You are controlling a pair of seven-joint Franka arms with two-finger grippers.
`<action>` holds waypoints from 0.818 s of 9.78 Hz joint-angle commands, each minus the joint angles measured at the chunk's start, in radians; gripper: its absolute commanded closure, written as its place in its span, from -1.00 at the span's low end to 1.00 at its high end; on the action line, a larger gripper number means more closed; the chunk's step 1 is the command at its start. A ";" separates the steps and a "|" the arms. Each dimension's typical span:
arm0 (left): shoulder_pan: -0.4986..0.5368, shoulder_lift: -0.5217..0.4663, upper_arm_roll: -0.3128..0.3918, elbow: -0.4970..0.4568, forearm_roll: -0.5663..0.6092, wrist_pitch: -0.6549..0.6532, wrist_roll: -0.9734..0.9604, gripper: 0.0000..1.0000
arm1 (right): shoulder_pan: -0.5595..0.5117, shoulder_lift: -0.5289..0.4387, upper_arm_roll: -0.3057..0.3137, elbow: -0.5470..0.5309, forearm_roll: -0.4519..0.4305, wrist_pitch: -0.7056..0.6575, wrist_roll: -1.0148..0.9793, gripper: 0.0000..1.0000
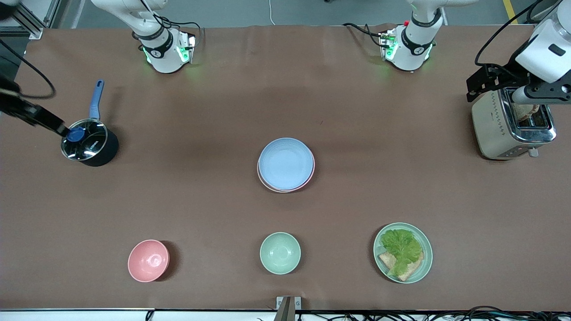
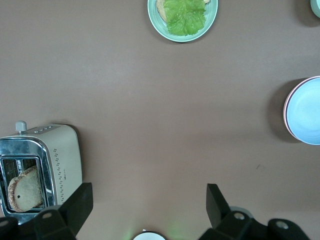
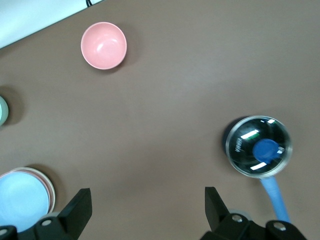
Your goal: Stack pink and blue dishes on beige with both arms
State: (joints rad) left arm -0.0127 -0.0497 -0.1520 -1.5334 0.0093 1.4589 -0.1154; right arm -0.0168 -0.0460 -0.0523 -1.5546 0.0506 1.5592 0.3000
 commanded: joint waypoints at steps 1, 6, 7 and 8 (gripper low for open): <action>0.006 0.001 0.002 -0.020 0.003 -0.009 0.017 -1.00 | 0.005 0.018 -0.020 0.079 -0.020 -0.051 -0.092 -1.00; -0.001 -0.007 -0.001 0.015 -0.002 -0.017 -0.009 -1.00 | 0.008 0.058 -0.035 0.134 -0.018 -0.088 -0.147 -1.00; 0.000 -0.006 0.000 0.015 -0.006 -0.022 -0.007 -1.00 | 0.012 0.057 -0.037 0.122 -0.018 -0.088 -0.147 -1.00; 0.002 -0.002 0.000 0.016 -0.008 -0.022 -0.006 -1.00 | 0.017 0.057 -0.044 0.119 -0.018 -0.088 -0.147 -1.00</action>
